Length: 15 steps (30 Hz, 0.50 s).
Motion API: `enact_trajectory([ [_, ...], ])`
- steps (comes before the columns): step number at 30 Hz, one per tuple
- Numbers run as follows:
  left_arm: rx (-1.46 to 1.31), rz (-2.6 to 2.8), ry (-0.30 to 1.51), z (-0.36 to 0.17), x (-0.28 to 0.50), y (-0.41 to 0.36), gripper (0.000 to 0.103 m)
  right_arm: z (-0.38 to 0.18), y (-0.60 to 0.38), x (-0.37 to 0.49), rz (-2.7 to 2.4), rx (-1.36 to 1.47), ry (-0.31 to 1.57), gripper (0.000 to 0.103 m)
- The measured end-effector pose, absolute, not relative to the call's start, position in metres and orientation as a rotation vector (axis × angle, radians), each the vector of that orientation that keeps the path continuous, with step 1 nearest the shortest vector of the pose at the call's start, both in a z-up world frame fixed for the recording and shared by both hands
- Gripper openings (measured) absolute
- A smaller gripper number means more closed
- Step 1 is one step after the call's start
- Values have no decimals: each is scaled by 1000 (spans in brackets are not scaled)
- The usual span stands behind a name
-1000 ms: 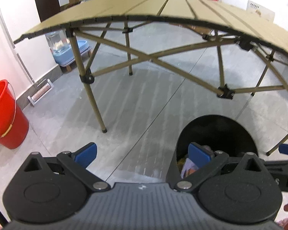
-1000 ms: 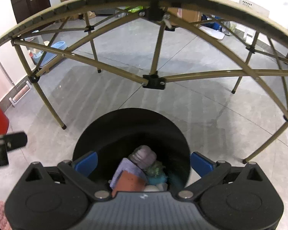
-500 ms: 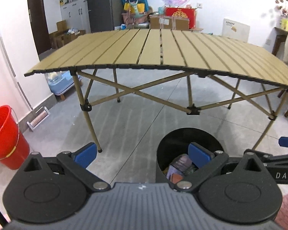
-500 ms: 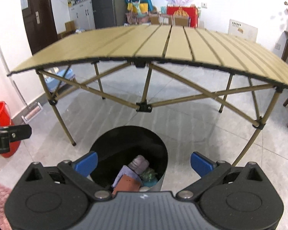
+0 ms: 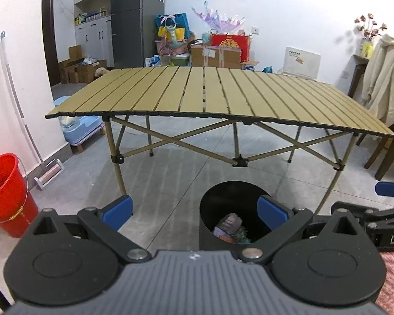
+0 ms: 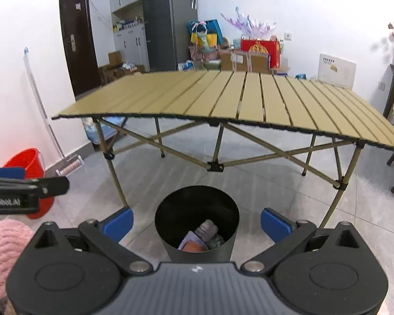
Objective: Collect trash
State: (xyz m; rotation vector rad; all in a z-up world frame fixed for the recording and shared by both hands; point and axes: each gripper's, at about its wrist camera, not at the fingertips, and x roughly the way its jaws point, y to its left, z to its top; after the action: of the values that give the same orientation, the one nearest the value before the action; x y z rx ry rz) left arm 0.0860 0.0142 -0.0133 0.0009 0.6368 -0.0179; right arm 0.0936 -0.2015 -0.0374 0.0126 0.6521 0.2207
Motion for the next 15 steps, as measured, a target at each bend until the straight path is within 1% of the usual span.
enact_trajectory([
  [5,-5,-39,655,-8,68,15,103,-19,-202,64,204,23,654,103],
  [15,6,-48,691,-9,54,15,103,-11,-202,35,178,20,682,103],
])
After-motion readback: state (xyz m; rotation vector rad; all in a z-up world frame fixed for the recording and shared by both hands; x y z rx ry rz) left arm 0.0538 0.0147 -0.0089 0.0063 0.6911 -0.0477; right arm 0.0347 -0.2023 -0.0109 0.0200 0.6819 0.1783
